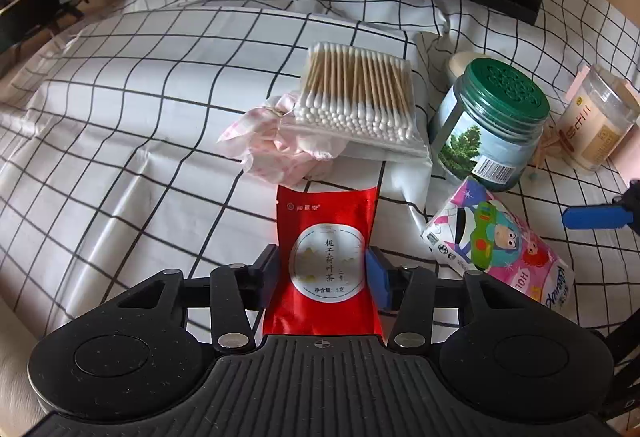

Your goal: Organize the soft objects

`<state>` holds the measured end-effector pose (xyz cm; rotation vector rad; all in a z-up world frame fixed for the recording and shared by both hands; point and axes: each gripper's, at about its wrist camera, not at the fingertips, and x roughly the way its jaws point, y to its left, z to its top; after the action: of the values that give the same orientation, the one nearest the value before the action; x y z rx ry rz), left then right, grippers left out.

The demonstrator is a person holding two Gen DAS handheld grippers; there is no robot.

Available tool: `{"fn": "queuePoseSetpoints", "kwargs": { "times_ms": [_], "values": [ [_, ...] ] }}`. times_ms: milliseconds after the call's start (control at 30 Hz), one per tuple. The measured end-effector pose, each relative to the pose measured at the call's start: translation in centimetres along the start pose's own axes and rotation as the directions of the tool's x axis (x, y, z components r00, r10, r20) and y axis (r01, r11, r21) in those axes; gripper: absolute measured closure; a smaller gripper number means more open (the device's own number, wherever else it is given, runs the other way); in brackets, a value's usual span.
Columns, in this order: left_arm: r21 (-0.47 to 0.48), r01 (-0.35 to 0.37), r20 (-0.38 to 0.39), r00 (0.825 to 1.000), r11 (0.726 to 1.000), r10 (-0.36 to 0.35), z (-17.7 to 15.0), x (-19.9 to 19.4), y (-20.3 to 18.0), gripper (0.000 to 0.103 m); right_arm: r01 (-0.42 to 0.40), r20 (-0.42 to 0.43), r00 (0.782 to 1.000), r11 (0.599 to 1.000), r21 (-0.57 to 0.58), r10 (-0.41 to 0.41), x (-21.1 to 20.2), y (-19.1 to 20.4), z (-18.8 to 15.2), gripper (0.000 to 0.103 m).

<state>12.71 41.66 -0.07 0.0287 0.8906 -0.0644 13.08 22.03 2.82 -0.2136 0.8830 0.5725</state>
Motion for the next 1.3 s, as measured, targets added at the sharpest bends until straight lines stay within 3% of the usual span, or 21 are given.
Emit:
{"fn": "queuePoseSetpoints", "kwargs": {
  "times_ms": [67, 100, 133, 167, 233, 500, 567, 633, 933, 1067, 1200, 1300],
  "values": [
    [-0.007, 0.004, 0.004, 1.000, 1.000, -0.004, -0.3, -0.4, 0.1, 0.054, 0.022, -0.032, 0.999, 1.000, -0.018, -0.022, 0.4, 0.4, 0.6, 0.005],
    [-0.012, 0.004, 0.007, 1.000, 1.000, -0.004, -0.4, -0.5, 0.2, 0.059, 0.029, -0.050, 0.998, 0.999, -0.023, -0.030, 0.7, 0.6, 0.8, 0.009],
    [-0.018, 0.014, 0.015, 1.000, 1.000, -0.014, -0.5, -0.8, 0.3, 0.100, 0.032, -0.068, 0.997, 0.999, -0.027, -0.034, 1.0, 0.7, 0.8, 0.018],
    [-0.031, 0.021, 0.007, 1.000, 0.999, -0.020, -0.6, -1.0, 0.5, 0.093, 0.029, -0.081, 0.996, 0.999, -0.028, -0.031, 1.2, 0.8, 0.9, 0.023],
    [-0.052, 0.014, 0.018, 1.000, 0.999, -0.013, -0.8, -1.5, 1.0, 0.094, 0.015, -0.109, 0.994, 1.000, -0.023, -0.017, 1.4, 0.8, 1.0, 0.051],
    [-0.141, 0.006, 0.095, 0.995, 0.990, 0.007, -1.4, -4.0, 3.7, 0.094, 0.041, -0.114, 0.992, 0.995, -0.095, -0.051, 1.4, 1.4, 0.8, 0.047],
    [-0.147, -0.016, 0.080, 0.996, 0.989, 0.028, -1.2, -4.3, 4.5, 0.094, 0.055, -0.106, 0.992, 0.992, -0.111, -0.067, 1.3, 1.6, 0.5, 0.032],
    [-0.167, -0.045, 0.042, 0.998, 0.985, 0.053, -1.0, -4.0, 5.4, 0.093, 0.079, -0.091, 0.992, 0.989, -0.123, -0.090, 1.3, 1.6, 0.2, 0.025],
    [-0.173, -0.111, 0.071, 0.990, 0.979, 0.125, -0.1, -3.7, 8.1, 0.089, 0.080, -0.089, 0.993, 0.997, 0.002, -0.079, 1.6, 0.1, -0.7, 0.006],
    [-0.281, -0.147, 0.039, 0.986, 0.948, 0.165, 0.4, -2.4, 11.5, 0.089, 0.078, -0.078, 0.994, 0.996, 0.038, -0.075, 1.7, -0.5, -1.4, 0.000],
    [-0.444, -0.081, 0.030, 0.994, 0.892, 0.105, 0.1, -1.0, 15.1, 0.088, 0.075, -0.027, 0.997, 0.997, 0.032, -0.074, 1.2, -0.4, -2.4, 0.000],
    [-0.459, -0.001, 0.052, 0.998, 0.889, 0.028, 0.0, -0.5, 15.4, 0.088, 0.076, -0.004, 0.997, 0.997, 0.032, -0.076, 1.1, -0.4, -2.7, 0.000]
  ]
}}
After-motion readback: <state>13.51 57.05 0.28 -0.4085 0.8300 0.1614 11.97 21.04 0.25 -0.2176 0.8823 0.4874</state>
